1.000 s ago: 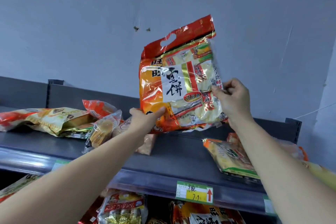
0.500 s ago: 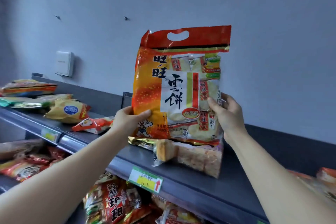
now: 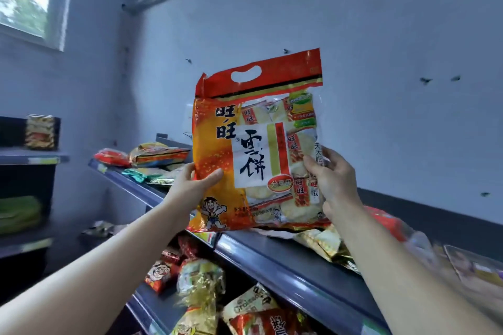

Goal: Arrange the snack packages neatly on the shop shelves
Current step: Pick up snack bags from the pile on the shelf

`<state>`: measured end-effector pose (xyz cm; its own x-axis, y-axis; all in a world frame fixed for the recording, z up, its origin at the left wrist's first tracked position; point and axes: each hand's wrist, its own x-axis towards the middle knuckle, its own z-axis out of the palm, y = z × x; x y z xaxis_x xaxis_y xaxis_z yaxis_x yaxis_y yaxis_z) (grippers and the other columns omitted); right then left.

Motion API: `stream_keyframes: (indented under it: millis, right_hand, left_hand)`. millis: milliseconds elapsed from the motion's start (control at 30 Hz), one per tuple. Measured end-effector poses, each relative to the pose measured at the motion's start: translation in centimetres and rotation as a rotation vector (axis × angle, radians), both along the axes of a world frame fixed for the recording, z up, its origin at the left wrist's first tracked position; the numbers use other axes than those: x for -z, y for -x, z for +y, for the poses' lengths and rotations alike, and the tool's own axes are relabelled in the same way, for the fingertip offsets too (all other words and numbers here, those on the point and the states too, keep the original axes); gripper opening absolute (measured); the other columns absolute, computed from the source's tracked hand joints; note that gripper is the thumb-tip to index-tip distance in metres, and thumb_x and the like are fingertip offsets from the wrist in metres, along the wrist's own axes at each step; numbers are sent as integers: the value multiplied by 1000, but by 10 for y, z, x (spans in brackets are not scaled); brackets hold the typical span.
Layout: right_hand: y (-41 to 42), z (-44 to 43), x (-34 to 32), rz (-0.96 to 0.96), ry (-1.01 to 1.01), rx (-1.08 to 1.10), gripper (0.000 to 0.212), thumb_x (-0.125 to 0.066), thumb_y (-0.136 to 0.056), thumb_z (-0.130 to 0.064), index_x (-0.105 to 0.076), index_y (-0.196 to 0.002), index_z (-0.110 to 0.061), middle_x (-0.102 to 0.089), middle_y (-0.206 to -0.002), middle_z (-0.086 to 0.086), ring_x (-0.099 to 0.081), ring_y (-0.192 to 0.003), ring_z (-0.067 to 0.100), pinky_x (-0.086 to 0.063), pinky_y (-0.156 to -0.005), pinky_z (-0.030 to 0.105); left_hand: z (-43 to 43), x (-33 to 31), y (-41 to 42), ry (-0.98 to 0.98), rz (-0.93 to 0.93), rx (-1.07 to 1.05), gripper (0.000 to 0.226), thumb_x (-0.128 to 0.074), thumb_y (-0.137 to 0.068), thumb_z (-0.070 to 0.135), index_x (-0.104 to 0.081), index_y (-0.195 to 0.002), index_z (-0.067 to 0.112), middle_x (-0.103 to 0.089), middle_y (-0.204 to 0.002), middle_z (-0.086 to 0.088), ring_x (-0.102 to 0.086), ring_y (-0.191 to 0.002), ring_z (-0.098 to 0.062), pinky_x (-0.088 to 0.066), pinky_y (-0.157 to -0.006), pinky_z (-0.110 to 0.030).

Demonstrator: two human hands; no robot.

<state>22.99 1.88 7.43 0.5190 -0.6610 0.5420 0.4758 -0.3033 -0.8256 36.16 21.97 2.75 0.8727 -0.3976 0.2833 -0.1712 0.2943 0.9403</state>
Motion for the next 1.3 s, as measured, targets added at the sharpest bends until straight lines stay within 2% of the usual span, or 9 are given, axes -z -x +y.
stream_keyframes:
  millis: [100, 233, 400, 533, 600, 733, 867, 1033, 1300]
  right_hand:
    - [-53, 32, 4, 12, -15, -66, 28, -73, -82, -11, -66, -107, -23, -73, -101, 7, -72, -88, 25, -58, -79, 49]
    - [-118, 67, 9, 39, -38, -124, 31, -76, -80, -14, -67, -109, -21, -72, -104, 7, -71, -91, 27, -58, -79, 51]
    - [-184, 97, 14, 81, -65, -199, 33, -76, -80, -14, -66, -111, -19, -73, -99, 8, -72, -87, 27, -58, -77, 52]
    - [-233, 108, 11, 91, -60, -233, 45, -79, -77, -19, -63, -119, -16, -73, -102, 9, -71, -91, 28, -57, -80, 53]
    - [-258, 110, 8, 102, -62, -254, 47, -80, -76, -18, -62, -120, -16, -72, -105, 10, -71, -90, 29, -57, -79, 53]
    - [-311, 107, 2, 108, -59, -341, 26, -79, -77, -13, -61, -92, -25, -73, -97, 12, -73, -81, 27, -58, -75, 48]
    - [-367, 94, -9, 125, -71, -385, 8, -70, -86, -15, -67, -94, -13, -72, -80, 7, -68, -63, 19, -57, -65, 34]
    - [-444, 75, -24, 229, -50, -359, 16, -59, -94, -24, -60, -101, -9, -68, -88, 11, -63, -72, 21, -52, -63, 28]
    - [-535, 63, -8, 364, -98, -265, 21, -57, -94, -24, -58, -107, -8, -62, -76, 9, -56, -64, 19, -44, -55, 26]
  left_hand:
    - [37, 5, -47, -21, 58, -84, 51, -75, -81, 31, -50, -124, 17, -67, -107, -8, -68, -88, -25, -56, -72, -37]
    - [83, 12, -100, -61, 106, -148, 37, -78, -78, 31, -64, -106, 10, -74, -91, -8, -71, -78, -27, -53, -72, -38]
    - [121, 17, -152, -38, 149, -187, 39, -77, -80, 27, -60, -112, 12, -71, -101, -8, -69, -87, -26, -56, -71, -39]
    - [137, 17, -190, -53, 139, -154, 51, -78, -74, 32, -57, -116, 14, -71, -105, -9, -69, -91, -28, -55, -85, -48]
    - [140, 16, -209, -65, 122, -164, 50, -78, -74, 30, -56, -116, 13, -71, -102, -8, -68, -89, -26, -55, -77, -43]
    - [137, 12, -252, 14, 161, -245, 35, -73, -83, 19, -56, -113, 9, -69, -93, -8, -65, -76, -22, -47, -59, -33]
    - [137, 4, -304, 82, 199, -319, 19, -70, -85, 14, -55, -97, 11, -66, -87, -11, -66, -61, -22, -43, -53, -33]
    - [142, -12, -374, 121, 176, -431, 47, -76, -80, 17, -53, -120, 6, -66, -93, -11, -64, -77, -26, -48, -61, -39]
    - [142, -14, -459, 204, 114, -568, 48, -78, -79, 18, -52, -118, 9, -64, -103, -9, -63, -79, -24, -49, -64, -33]
